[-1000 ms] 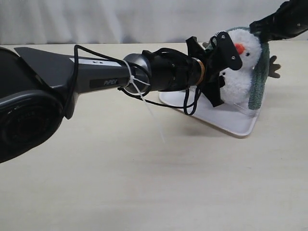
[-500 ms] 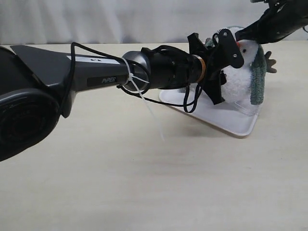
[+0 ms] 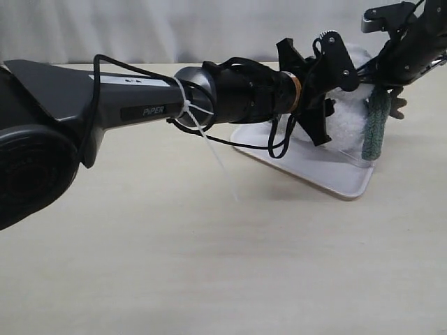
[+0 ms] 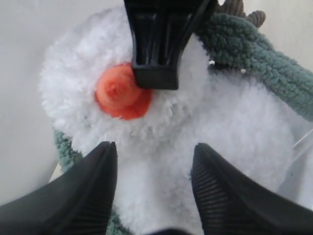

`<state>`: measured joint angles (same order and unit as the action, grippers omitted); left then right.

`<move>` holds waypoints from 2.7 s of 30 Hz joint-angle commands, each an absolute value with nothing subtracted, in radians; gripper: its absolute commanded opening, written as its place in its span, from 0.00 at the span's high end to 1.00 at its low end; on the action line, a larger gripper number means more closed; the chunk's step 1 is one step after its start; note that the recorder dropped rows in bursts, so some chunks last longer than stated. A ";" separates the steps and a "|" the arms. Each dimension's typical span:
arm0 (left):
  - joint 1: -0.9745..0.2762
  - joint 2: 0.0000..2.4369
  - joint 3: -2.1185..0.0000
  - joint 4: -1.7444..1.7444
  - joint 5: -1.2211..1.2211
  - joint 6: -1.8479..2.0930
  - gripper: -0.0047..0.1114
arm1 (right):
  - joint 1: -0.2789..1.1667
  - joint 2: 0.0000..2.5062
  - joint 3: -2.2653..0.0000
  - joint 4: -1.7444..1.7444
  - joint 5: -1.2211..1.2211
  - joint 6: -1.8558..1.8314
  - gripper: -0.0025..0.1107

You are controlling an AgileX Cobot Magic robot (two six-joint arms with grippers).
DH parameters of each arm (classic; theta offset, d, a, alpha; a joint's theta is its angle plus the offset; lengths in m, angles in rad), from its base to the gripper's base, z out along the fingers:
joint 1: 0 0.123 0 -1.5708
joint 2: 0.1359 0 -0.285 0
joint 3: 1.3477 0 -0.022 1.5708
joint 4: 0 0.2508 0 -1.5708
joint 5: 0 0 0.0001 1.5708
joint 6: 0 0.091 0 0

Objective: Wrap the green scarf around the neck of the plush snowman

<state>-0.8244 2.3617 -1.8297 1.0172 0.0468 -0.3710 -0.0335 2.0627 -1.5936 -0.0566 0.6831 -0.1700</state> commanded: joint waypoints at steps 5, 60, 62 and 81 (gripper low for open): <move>-0.827 2.350 -1.828 1.019 0.103 -0.367 0.55 | -0.033 1.947 -1.593 0.244 0.684 -0.404 0.74; -0.784 2.139 -1.547 0.965 0.104 -0.166 0.56 | 0.017 1.854 -1.589 0.167 0.606 -0.441 0.94; -0.784 2.139 -1.547 0.948 0.088 -0.166 0.56 | 0.012 1.872 -1.589 0.109 0.606 -0.396 0.94; -0.786 2.139 -1.508 0.897 0.187 -0.124 0.56 | 0.088 1.937 -1.589 0.127 0.810 -0.445 0.94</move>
